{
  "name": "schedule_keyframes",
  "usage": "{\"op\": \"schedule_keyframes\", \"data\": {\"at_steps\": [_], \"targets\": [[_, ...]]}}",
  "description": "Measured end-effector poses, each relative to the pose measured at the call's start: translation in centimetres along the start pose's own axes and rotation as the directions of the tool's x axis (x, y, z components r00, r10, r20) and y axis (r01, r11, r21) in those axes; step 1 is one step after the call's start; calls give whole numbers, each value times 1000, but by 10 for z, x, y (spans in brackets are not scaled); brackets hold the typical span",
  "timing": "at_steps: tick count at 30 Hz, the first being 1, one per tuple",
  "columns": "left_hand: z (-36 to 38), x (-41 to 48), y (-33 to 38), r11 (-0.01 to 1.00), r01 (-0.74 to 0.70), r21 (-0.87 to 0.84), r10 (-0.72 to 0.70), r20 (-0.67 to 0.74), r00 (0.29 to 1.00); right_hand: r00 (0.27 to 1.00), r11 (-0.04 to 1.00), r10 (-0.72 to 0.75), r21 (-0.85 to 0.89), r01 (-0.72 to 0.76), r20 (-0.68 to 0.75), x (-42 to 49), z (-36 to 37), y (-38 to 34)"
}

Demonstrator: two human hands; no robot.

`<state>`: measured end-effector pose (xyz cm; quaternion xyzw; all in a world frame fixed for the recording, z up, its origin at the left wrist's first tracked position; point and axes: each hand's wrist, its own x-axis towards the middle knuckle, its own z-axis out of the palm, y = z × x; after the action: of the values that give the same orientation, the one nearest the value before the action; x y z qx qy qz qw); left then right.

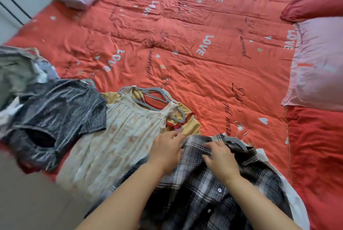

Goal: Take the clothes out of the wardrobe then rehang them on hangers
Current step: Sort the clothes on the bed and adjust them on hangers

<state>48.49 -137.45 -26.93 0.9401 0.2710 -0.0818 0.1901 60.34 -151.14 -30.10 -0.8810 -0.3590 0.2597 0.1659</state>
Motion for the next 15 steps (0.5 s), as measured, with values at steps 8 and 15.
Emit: {"op": "schedule_keyframes", "data": {"at_steps": [8, 15], "targets": [[-75, -151, -122, 977, 214, 19, -211, -100, 972, 975, 958, -200, -188, 216, 100, -57, 31, -174], [-123, -288, -259, 948, 317, -9, -312, -208, 927, 938, 895, -317, -283, 345, 138, -119, 104, -339]]}}
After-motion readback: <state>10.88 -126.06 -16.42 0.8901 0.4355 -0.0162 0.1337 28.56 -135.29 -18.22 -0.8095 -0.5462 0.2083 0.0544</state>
